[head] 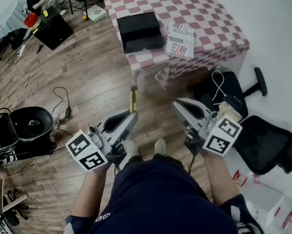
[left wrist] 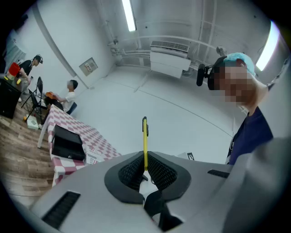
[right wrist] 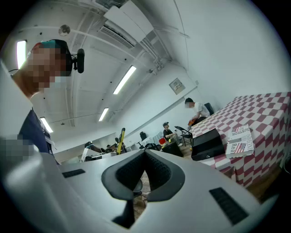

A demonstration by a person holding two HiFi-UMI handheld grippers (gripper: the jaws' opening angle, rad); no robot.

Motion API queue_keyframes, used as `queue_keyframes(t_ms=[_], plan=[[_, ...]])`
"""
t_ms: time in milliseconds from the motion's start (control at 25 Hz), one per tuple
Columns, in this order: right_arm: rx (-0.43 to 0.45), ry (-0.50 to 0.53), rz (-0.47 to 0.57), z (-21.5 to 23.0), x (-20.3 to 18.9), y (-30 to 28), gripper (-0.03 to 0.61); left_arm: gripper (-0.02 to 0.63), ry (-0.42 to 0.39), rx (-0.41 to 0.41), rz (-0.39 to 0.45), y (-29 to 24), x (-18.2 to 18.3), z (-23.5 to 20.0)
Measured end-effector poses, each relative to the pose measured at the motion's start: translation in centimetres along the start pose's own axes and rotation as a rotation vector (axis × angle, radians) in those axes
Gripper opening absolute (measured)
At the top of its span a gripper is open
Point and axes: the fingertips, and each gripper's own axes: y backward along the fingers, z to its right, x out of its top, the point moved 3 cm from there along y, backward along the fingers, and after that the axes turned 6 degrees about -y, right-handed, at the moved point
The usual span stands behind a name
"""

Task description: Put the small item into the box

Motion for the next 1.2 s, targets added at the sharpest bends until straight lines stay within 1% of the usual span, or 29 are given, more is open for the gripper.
queue_keyframes(t_ms=[160,240,400,760,1000,1200], plan=[[0.001,0.025,-0.006,0.7,0.0,0.3,0.016,0.046,0.002,0.005,-0.002,-0.9,-0.7,0.0],[-0.006,0.045,-0.027,1.0,-0.1,0.5,0.017,0.046,0.005,0.01,-0.005,-1.5,-1.1,0.0],[0.016,0.055,-0.055,1.8,0.0,1.4,0.017,0.046,0.002,0.029,-0.005,-2.9,-1.6,0.2],[0.052,0.094,-0.062,3.9,2.1,4.9,0.018,0.046,-0.036,0.068,0.016,-6.4,-1.7,2.2],[0.059,0.084,-0.065,5.4,2.4,6.4,0.018,0.046,-0.042,0.106,0.021,-7.3,-1.9,2.2],[0.064,0.072,-0.078,6.5,2.5,6.0,0.018,0.046,-0.04,0.122,0.024,-7.7,-1.7,1.5]])
